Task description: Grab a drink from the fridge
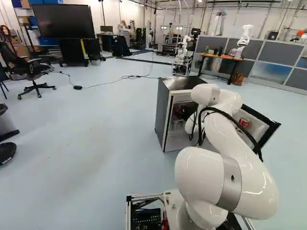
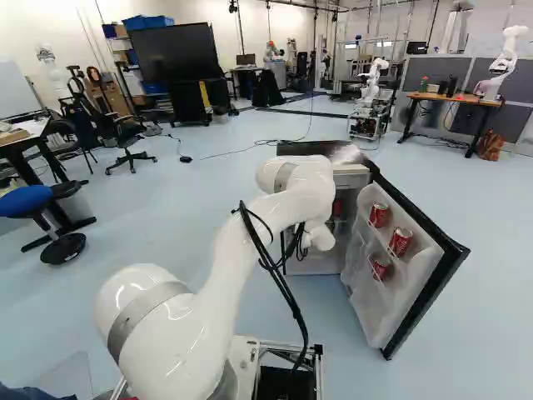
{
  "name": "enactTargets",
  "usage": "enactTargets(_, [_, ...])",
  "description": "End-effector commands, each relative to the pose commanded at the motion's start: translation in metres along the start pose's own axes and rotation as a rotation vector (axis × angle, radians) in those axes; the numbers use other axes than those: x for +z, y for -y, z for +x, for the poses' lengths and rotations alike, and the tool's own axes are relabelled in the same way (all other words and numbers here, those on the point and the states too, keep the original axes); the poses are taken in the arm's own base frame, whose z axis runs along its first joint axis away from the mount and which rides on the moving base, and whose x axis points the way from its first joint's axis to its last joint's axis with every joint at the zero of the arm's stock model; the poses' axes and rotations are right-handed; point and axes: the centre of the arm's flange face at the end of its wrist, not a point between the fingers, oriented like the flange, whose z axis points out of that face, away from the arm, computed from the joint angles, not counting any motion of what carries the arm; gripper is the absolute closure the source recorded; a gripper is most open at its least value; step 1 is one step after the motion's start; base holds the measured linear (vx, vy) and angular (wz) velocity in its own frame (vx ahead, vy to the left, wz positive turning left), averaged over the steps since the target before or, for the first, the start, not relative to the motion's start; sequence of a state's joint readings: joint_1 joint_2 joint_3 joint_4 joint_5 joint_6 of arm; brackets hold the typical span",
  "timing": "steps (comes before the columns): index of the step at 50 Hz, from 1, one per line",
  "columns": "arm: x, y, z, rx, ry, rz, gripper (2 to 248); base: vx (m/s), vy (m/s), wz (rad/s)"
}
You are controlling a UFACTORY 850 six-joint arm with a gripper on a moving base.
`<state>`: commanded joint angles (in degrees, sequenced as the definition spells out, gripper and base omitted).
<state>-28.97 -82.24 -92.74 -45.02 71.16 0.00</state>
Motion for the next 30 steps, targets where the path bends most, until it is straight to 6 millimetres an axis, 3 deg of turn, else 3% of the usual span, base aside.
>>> enactTargets(30, [-0.055,0.020,0.008,0.080,0.079,-0.007,160,0.000,0.000,0.000])
